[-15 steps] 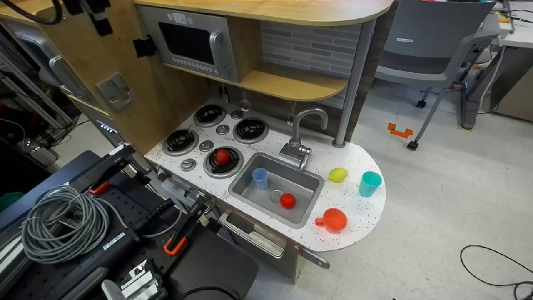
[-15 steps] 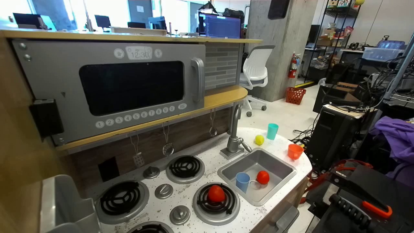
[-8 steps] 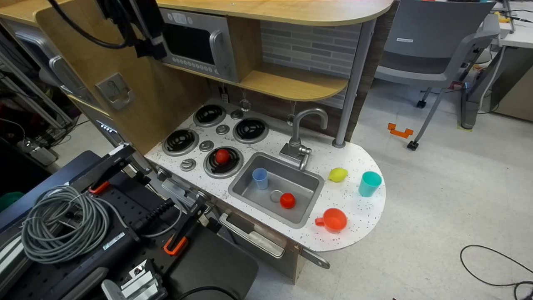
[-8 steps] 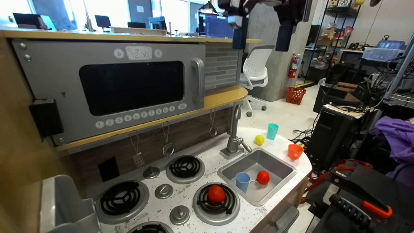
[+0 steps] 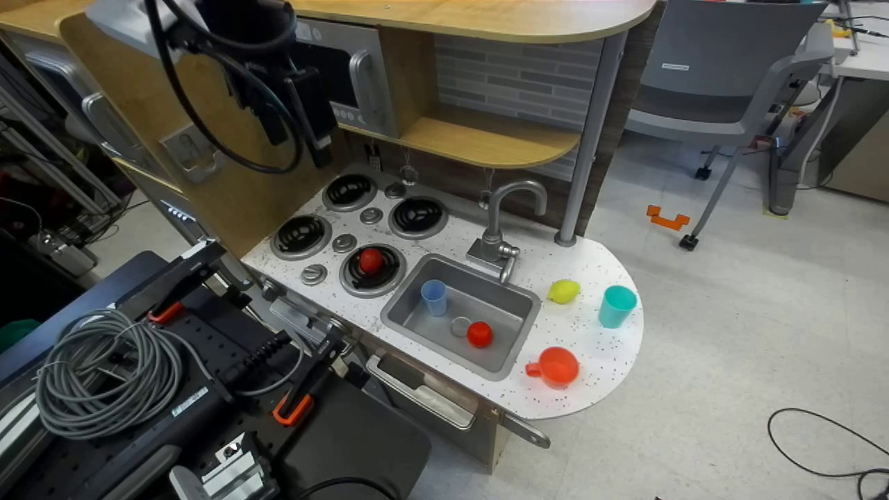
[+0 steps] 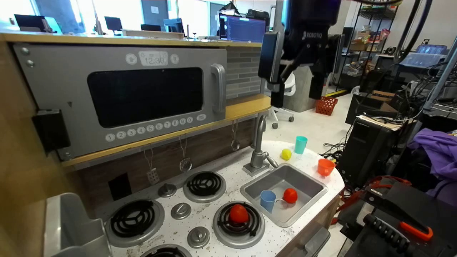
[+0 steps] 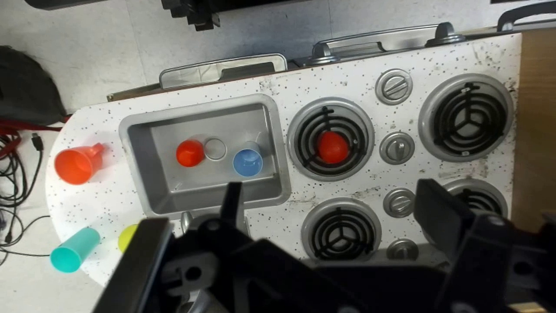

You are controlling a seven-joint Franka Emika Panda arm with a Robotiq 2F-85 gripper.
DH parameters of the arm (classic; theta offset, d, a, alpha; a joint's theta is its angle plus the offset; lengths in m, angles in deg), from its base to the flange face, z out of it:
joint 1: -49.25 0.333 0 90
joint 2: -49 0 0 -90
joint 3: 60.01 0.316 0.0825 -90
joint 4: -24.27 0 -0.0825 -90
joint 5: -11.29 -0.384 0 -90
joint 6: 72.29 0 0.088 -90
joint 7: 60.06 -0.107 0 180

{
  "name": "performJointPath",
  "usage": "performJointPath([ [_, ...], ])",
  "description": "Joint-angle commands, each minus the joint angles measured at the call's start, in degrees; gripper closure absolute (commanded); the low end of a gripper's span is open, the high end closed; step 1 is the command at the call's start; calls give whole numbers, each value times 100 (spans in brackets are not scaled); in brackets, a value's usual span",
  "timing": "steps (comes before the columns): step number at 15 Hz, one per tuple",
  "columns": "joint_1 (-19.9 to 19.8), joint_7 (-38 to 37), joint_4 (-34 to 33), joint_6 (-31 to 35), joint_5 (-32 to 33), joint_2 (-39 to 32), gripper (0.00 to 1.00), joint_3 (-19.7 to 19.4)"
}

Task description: Remove the orange object from the stove plate.

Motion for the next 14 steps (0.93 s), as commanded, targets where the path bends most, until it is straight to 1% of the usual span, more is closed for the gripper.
performJointPath([
  [1,-54,31,149,761,405,-429,0,-147],
  [3,-51,-70,111,1145,733,-767,0,-269],
  [5,14,-181,62,1458,1245,-1109,0,-441],
  [7,168,-360,-38,1622,1929,-1467,0,-655],
  [9,325,-550,-213,1764,2372,-1848,0,-804],
  [11,485,-645,-391,1910,2550,-2190,0,-889],
  [14,756,-694,-707,2122,2499,-2707,0,-923],
])
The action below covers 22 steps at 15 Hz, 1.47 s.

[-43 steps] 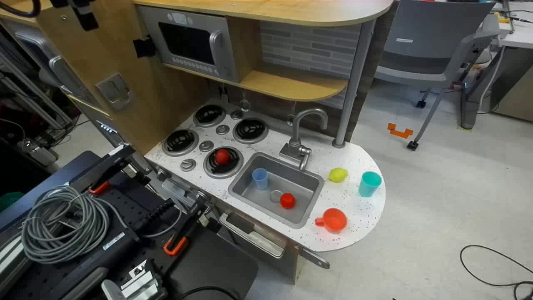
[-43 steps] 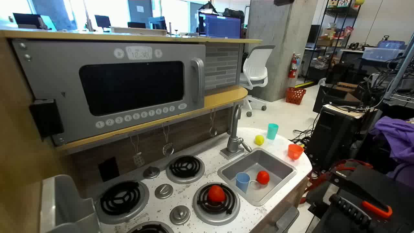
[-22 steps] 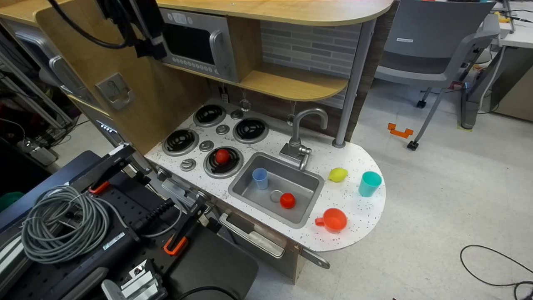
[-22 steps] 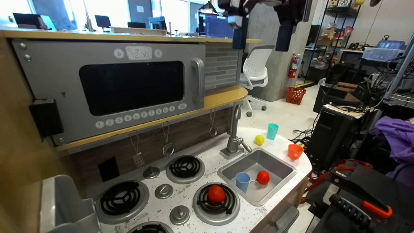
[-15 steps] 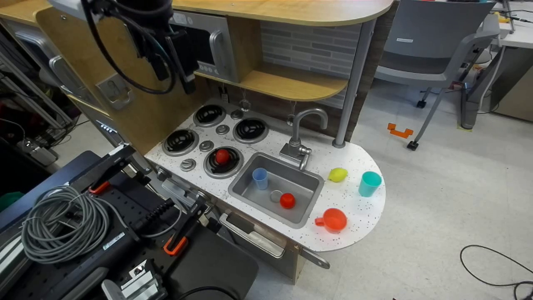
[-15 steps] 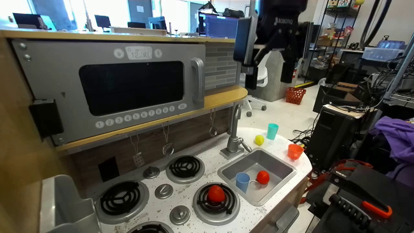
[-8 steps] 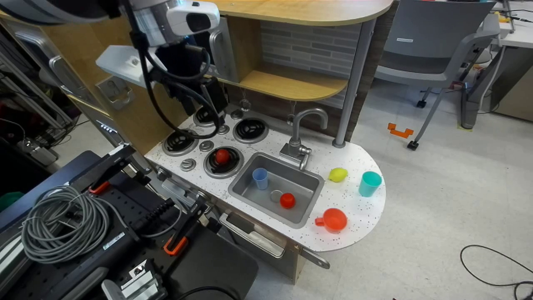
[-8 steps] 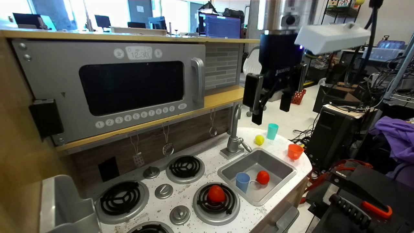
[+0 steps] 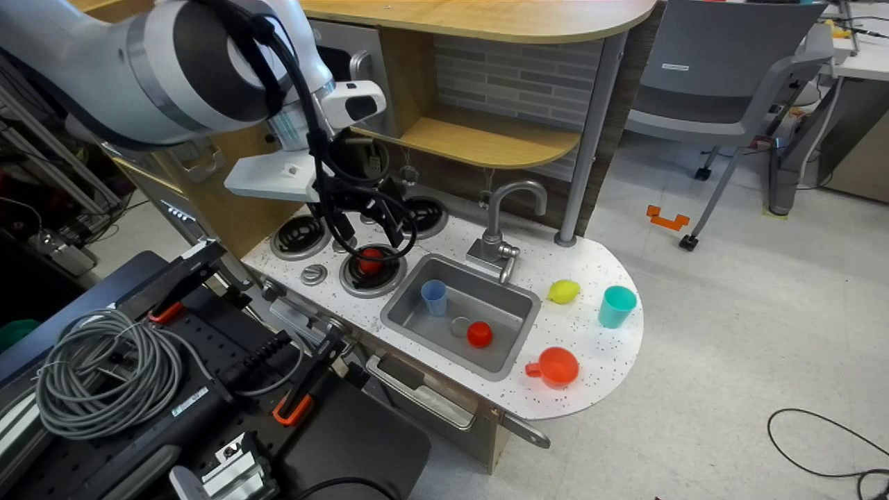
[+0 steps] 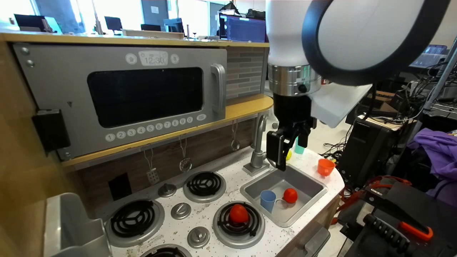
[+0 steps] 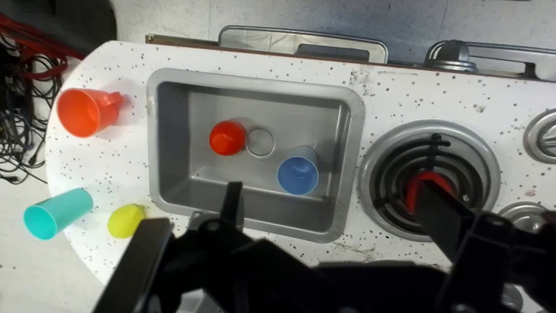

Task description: Remove the orange object from the stove plate.

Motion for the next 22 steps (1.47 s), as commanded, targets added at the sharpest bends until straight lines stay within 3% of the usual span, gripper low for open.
performJointPath([
  [1,361,-138,-525,274,-94,-682,0,-73],
  [5,457,-123,-1084,247,-822,-1246,0,173],
  [9,621,-96,-1645,232,-1183,-1786,0,148],
  [22,1164,-128,-2304,207,-1128,-2949,0,-154],
])
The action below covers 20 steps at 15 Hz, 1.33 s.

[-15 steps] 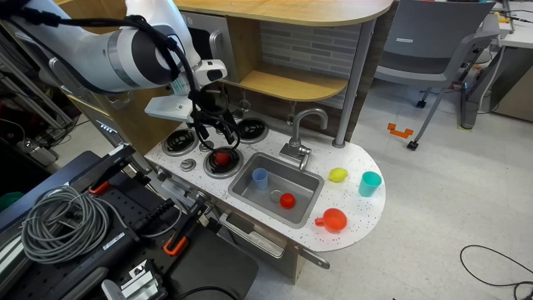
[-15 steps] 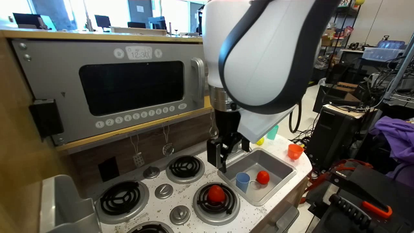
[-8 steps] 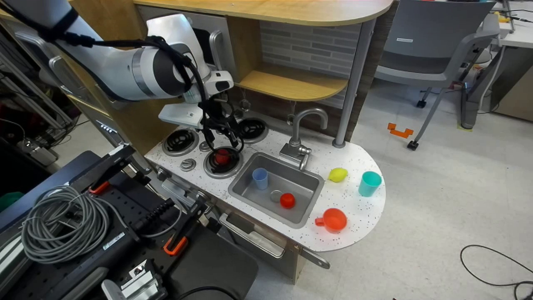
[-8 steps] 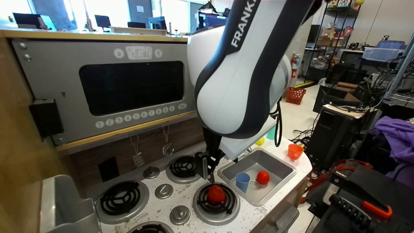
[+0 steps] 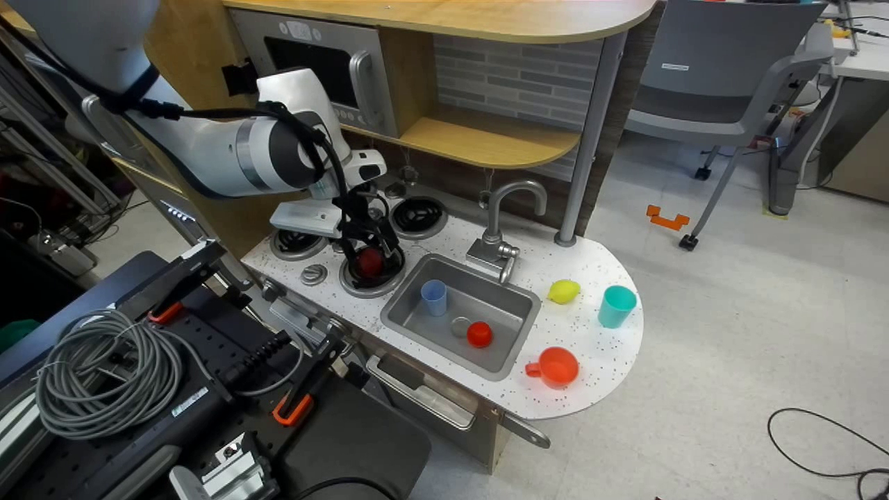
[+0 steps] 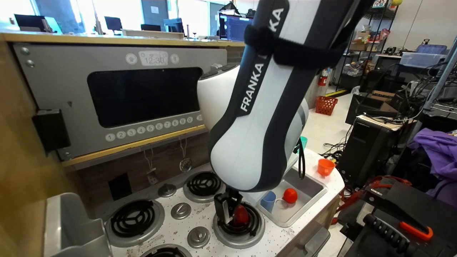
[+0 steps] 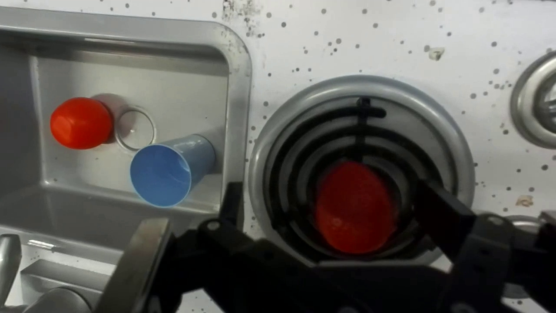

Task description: Remove the orange object from the stove plate.

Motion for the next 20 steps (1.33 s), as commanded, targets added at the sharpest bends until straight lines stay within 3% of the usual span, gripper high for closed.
performJointPath([
  [1,331,-23,-266,63,-35,-314,0,-208],
  [2,387,-17,-305,74,-18,-362,0,-238],
  [3,443,-20,-385,56,-6,-424,25,-279],
  [4,493,-14,-439,63,17,-469,26,-329],
  [9,647,-29,-559,61,63,-532,64,-534],
  [11,556,61,-311,30,-17,-297,79,-419],
  [15,230,473,441,135,-112,315,79,-15],
  [20,-137,1598,1615,1465,177,1116,79,324],
])
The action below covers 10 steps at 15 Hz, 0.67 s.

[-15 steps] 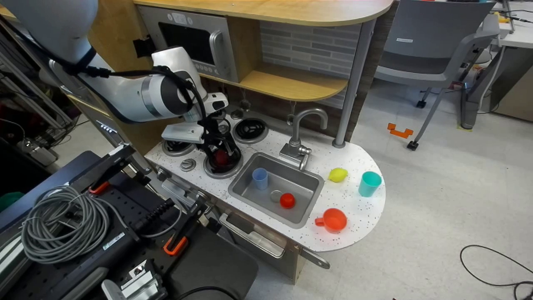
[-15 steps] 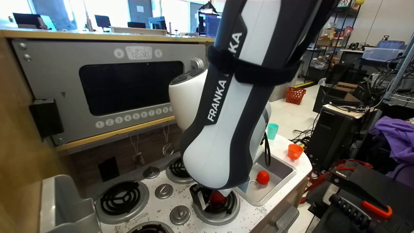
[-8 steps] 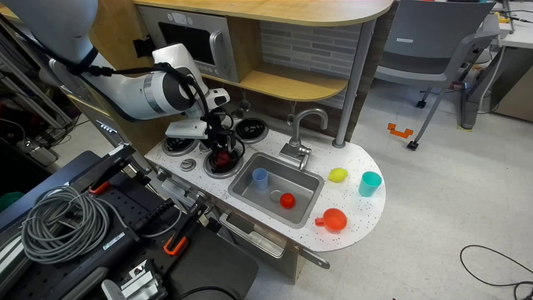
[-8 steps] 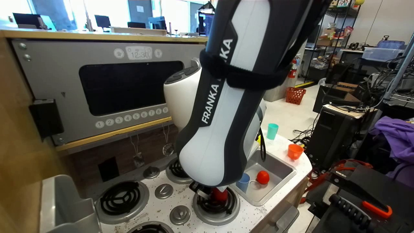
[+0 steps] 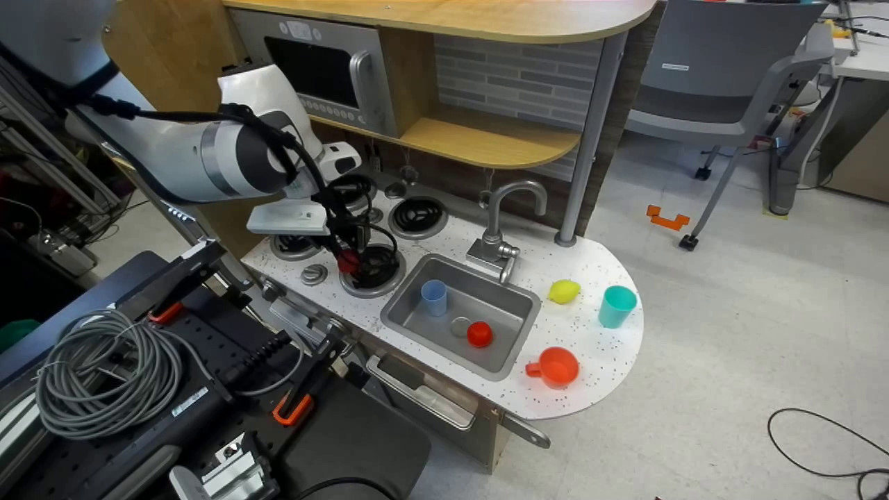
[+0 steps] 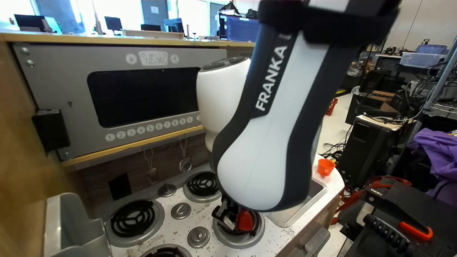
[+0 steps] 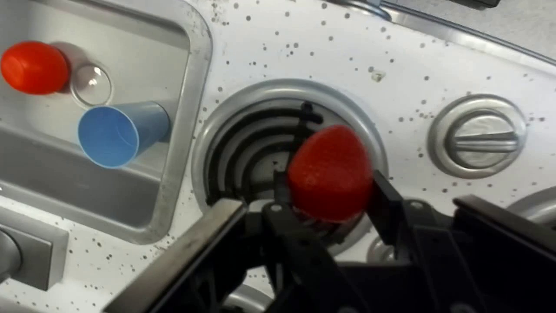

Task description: Remove the orange object from the stove plate.

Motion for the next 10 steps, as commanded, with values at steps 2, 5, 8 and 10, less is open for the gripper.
performJointPath([
  [2,-414,1153,1021,942,250,769,79,310],
  [5,-385,1790,1213,1334,589,795,79,199],
  [8,-599,2409,1070,1454,877,747,79,375],
  [10,-1092,2906,827,1176,898,724,79,897],
])
